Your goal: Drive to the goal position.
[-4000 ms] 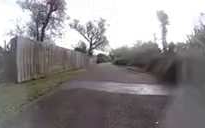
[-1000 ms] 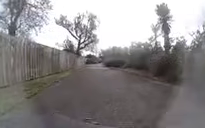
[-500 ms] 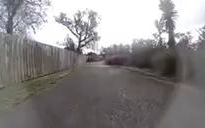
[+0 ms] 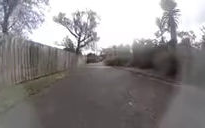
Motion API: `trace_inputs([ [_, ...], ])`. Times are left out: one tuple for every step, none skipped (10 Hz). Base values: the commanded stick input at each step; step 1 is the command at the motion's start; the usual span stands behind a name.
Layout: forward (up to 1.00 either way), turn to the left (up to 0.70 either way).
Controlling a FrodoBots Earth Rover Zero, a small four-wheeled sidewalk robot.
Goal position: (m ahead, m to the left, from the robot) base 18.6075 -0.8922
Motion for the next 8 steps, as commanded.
trace_inputs([
  [0.7,0.0],
  [0.7,-0.1],
  [0.7,-0.35],
  [0.7,-0.35],
  [0.7,-0.35],
  [0.7,-0.14],
  [0.7,0.0],
  [0.7,0.0],
])
